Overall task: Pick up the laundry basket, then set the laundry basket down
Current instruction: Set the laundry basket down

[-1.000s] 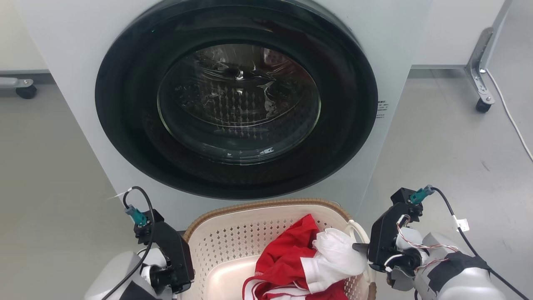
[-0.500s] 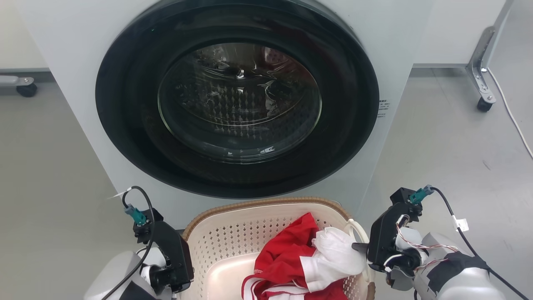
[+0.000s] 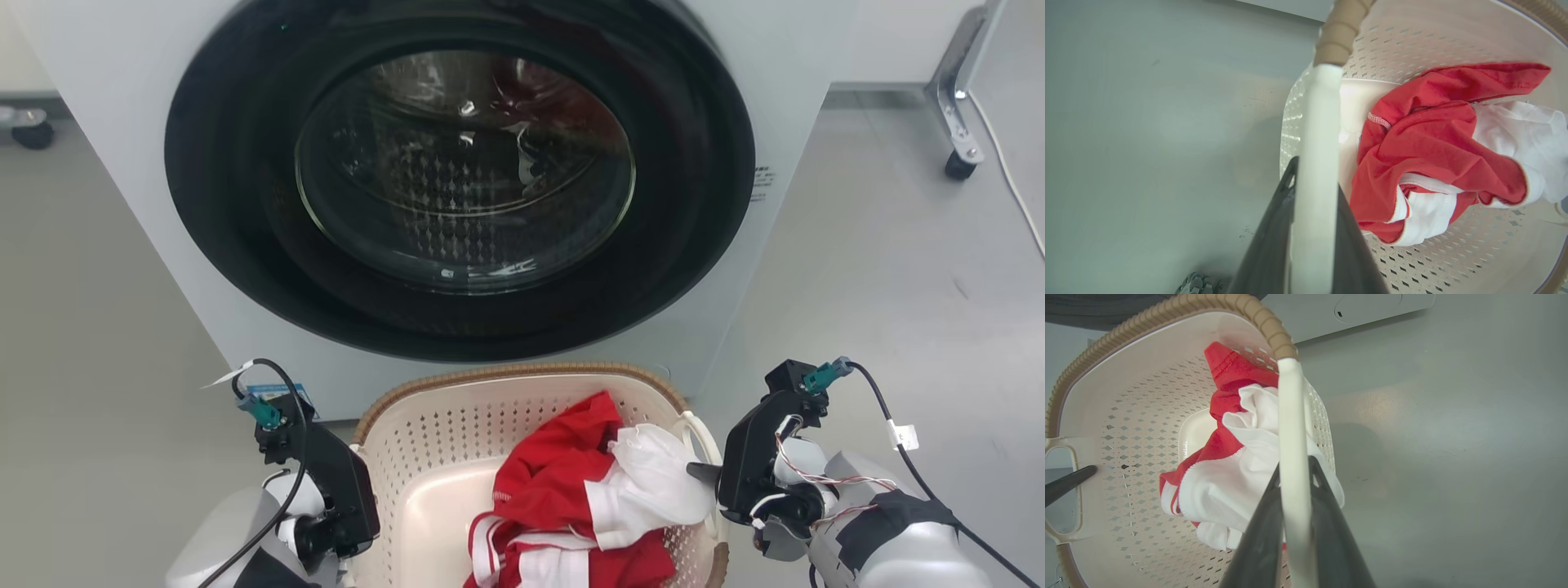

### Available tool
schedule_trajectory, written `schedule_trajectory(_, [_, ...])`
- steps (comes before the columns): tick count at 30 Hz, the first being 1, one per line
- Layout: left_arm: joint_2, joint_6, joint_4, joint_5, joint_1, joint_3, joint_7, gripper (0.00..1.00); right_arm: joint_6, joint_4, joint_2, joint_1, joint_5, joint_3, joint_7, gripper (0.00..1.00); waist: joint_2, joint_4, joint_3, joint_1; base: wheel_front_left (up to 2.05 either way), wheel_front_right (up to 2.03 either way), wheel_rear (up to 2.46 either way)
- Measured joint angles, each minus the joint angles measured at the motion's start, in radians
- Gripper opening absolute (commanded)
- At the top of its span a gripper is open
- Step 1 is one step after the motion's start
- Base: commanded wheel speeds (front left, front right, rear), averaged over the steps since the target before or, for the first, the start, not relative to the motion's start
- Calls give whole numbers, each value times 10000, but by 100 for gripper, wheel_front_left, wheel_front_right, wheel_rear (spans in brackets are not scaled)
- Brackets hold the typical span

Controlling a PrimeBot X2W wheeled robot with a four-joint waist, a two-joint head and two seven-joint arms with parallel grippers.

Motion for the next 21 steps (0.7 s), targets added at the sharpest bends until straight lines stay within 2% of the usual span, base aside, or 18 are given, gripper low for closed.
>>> schedule_trajectory(4, [-8, 161, -56, 31, -8, -4, -433, 0, 0, -144, -31, -2, 0, 56, -163, 0, 0, -7, 371, 0, 0, 0, 0])
schedule_trajectory(21, [35, 247, -447, 366, -463, -173, -2092, 0, -8, -510, -63, -492, -117, 167, -1076, 0, 1, -105, 2641, 2, 0, 0, 0])
